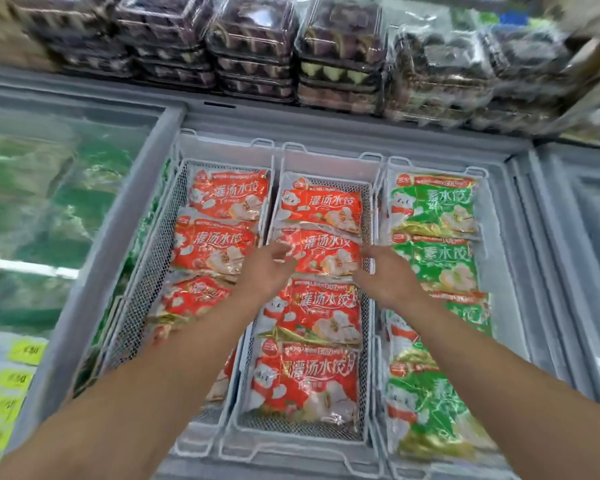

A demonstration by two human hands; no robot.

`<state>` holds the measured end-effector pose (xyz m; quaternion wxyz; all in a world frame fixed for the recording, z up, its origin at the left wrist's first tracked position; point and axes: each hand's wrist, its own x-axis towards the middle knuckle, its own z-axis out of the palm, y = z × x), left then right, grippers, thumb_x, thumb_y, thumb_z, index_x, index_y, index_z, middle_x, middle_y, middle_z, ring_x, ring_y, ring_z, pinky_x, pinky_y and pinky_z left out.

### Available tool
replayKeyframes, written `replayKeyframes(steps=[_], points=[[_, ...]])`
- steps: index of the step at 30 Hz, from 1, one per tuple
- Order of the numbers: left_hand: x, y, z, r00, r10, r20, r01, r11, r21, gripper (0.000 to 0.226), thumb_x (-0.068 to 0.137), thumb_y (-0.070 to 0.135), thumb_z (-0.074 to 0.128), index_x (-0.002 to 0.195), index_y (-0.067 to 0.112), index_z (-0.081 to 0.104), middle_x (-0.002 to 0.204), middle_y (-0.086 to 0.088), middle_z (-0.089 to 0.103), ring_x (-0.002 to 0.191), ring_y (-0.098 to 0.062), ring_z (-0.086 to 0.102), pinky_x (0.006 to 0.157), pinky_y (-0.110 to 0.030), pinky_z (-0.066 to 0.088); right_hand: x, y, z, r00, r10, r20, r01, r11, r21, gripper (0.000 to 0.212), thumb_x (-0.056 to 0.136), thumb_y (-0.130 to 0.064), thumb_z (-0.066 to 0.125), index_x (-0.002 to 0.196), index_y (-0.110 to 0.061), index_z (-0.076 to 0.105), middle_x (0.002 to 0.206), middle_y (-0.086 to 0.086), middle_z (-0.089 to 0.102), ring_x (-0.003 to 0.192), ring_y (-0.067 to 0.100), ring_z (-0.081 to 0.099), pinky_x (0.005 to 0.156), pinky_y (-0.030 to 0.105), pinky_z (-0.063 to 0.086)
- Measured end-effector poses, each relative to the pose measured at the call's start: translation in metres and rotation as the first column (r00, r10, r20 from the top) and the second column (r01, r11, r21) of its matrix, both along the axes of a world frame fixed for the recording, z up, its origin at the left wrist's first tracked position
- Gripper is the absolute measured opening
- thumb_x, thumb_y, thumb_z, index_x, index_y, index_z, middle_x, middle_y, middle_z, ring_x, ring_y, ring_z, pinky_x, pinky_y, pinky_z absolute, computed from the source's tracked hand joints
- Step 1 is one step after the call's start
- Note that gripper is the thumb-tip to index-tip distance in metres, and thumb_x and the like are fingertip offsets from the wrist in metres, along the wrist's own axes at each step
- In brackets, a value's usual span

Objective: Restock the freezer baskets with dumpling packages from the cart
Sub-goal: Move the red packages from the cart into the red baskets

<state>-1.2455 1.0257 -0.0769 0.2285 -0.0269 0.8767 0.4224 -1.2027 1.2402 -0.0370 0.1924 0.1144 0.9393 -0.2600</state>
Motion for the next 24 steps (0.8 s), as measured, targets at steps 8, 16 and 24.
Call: replayKeyframes(steps=[8, 16, 24], points=[[0.138, -0.027, 0.031, 0.985, 0.117, -0.13, -0.119, 0.993, -0.004, 0.04, 0.091, 0.037, 0.065, 0.128, 0.02, 0.065, 0.126, 0.002, 0.067, 0.114, -0.016, 0.062, 0.103, -0.033, 0.046, 0.118, -0.018, 0.017, 0.958, 0.277, -0.071, -0.273, 0.96, 0.07, 0.053, 0.093, -0.032, 0.058, 0.14, -0.01, 0.048, 0.147, 0.014, 0.045, 0.138, 0.03, 0.039, 0.109, 0.035, 0.035], [0.274, -0.063, 0.081, 0.939, 0.276, -0.204, -0.29, 0.956, -0.04, 0.034, 0.092, 0.031, 0.066, 0.124, 0.02, 0.067, 0.121, 0.003, 0.069, 0.1, -0.01, 0.06, 0.088, -0.024, 0.043, 0.22, -0.043, 0.046, 0.898, 0.412, -0.157, -0.403, 0.911, 0.087, 0.048, 0.092, -0.031, 0.058, 0.135, -0.01, 0.052, 0.138, 0.014, 0.049, 0.124, 0.03, 0.049, 0.098, 0.034, 0.043], [0.404, -0.148, 0.089, 0.845, 0.52, -0.129, -0.527, 0.849, -0.028, 0.035, 0.089, 0.028, 0.069, 0.124, 0.02, 0.067, 0.119, 0.003, 0.069, 0.114, -0.014, 0.063, 0.104, -0.034, 0.046, 0.284, -0.147, 0.056, 0.747, 0.644, -0.163, -0.642, 0.763, 0.074, 0.047, 0.091, -0.032, 0.059, 0.133, -0.012, 0.054, 0.133, 0.014, 0.055, 0.121, 0.031, 0.051, 0.097, 0.037, 0.044]])
